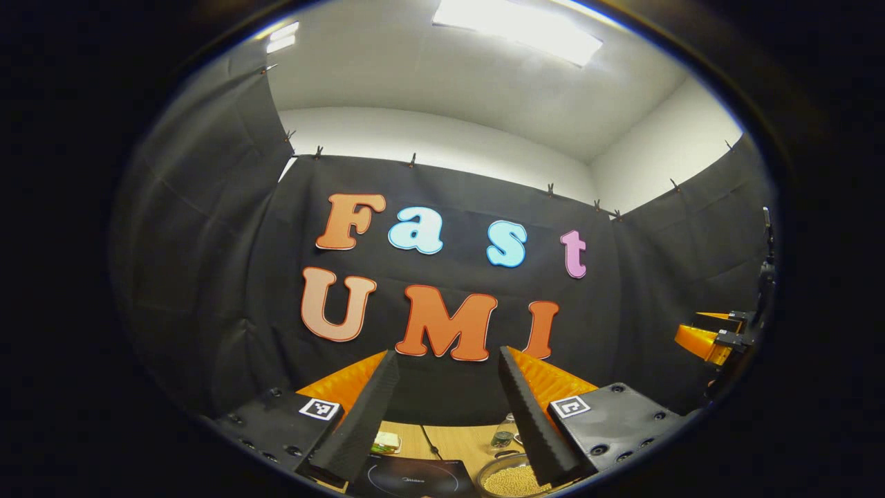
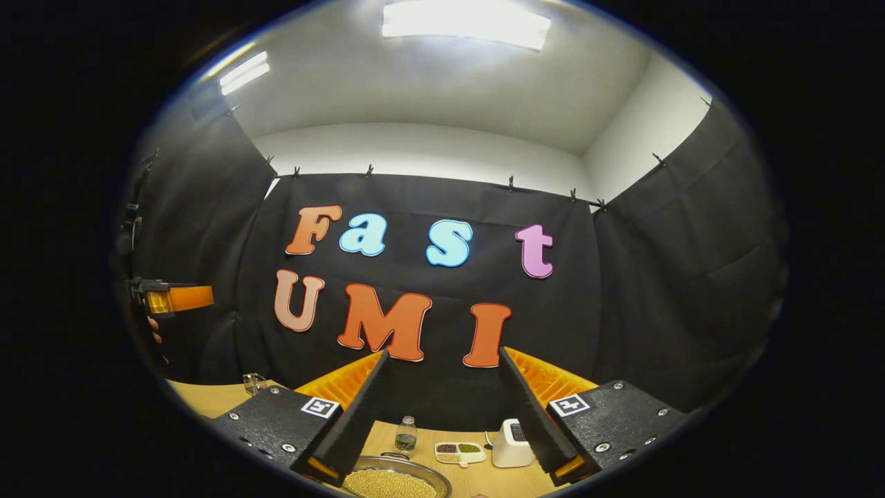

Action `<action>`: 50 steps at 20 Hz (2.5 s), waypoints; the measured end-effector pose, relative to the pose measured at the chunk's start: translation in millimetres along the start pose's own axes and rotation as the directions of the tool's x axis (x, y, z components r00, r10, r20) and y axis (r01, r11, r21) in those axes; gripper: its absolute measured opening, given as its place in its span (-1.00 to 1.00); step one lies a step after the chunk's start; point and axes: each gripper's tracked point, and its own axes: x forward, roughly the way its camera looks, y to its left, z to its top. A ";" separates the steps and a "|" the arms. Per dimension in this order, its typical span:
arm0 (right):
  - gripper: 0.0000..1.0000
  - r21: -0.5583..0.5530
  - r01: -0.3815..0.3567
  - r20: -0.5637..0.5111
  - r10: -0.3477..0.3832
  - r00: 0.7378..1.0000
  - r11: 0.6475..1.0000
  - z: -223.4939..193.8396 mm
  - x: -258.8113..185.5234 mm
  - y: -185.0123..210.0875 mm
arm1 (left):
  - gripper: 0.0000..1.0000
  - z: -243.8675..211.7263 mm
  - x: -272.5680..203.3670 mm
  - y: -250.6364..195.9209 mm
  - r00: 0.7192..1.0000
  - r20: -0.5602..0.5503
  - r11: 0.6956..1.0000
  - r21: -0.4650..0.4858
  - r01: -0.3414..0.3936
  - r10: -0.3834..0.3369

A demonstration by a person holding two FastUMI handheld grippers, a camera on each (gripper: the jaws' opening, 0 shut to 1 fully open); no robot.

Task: First push the handle of the pot to place it horizontally, then grasp the pot with both hands and set it on the induction cooktop.

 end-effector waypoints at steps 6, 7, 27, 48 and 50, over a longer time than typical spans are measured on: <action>0.90 -0.003 -0.013 -0.039 0.013 0.999 1.000 -17.2 2.8 4.1 | 0.94 -7.9 3.4 -3.3 1.000 -0.005 1.000 0.015 0.009 -0.009; 0.90 0.000 -0.016 -0.047 0.016 0.999 1.000 -20.9 2.6 4.9 | 0.94 -8.9 4.3 -3.3 1.000 -0.009 1.000 0.016 0.010 -0.010; 0.89 0.095 -0.148 -0.387 0.174 0.906 0.984 -152.8 2.7 61.8 | 0.94 -30.2 -3.1 13.1 0.999 -0.017 0.997 0.061 -0.036 0.037; -0.19 0.340 -0.309 -0.858 0.428 0.285 0.888 -357.9 -110.1 161.0 | 0.94 -57.9 -3.7 62.6 0.992 -0.053 0.990 0.078 -0.114 0.118; -0.49 0.382 -0.287 -0.868 0.448 0.215 0.878 -364.2 -125.7 167.4 | 0.94 -61.8 -3.7 63.7 0.991 -0.059 0.991 0.071 -0.116 0.120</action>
